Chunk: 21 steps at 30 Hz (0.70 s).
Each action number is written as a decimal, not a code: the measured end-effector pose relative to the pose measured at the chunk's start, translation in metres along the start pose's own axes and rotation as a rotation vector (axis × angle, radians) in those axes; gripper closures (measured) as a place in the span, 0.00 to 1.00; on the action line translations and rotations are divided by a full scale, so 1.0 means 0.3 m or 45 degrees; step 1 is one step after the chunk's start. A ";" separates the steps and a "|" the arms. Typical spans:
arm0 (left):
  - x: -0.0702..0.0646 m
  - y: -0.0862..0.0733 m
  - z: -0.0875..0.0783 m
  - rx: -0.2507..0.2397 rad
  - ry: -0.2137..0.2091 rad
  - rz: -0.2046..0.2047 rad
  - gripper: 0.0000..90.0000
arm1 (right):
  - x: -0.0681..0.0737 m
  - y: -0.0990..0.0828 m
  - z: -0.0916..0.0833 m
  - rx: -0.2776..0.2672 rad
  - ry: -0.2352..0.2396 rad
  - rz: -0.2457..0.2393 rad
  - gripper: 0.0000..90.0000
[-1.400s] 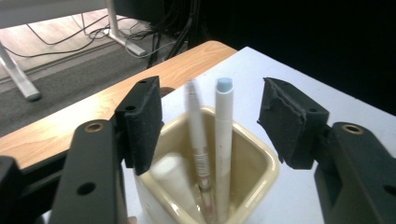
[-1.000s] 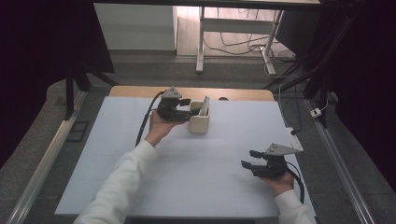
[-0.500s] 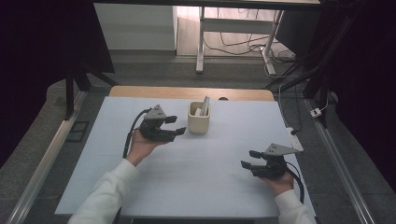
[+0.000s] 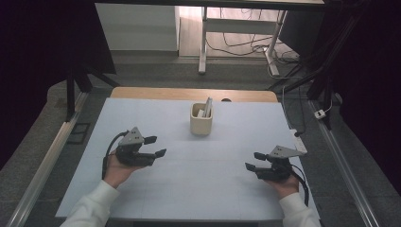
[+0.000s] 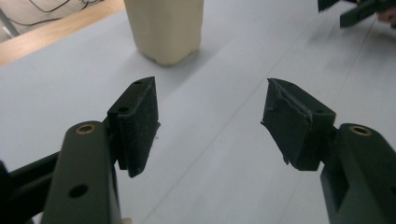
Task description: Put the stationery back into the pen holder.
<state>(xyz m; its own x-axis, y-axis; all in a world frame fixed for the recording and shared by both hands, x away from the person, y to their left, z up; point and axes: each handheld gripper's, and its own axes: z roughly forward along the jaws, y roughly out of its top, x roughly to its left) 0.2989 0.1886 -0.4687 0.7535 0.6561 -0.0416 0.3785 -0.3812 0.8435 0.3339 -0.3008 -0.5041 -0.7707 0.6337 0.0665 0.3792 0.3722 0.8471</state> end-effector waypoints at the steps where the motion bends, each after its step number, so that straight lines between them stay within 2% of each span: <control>1: -0.004 -0.014 -0.008 0.003 0.000 -0.002 0.38 | -0.001 0.000 -0.002 -0.004 -0.004 -0.003 0.41; 5: -0.018 -0.065 -0.038 0.032 0.025 0.009 0.37 | -0.004 0.000 -0.008 -0.007 -0.008 -0.004 0.41; 11: -0.018 -0.127 -0.067 0.036 0.021 -0.039 0.35 | -0.003 0.001 -0.013 -0.013 -0.018 -0.010 0.41; 21: -0.006 -0.152 -0.076 0.042 0.035 -0.058 0.34 | 0.008 0.004 -0.011 -0.013 -0.018 -0.047 0.41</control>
<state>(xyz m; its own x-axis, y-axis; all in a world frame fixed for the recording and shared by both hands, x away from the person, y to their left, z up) 0.2680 0.2198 -0.4949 0.7204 0.6905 -0.0644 0.4296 -0.3715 0.8231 0.3307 -0.3011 -0.5011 -0.7766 0.6294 0.0275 0.3454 0.3889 0.8541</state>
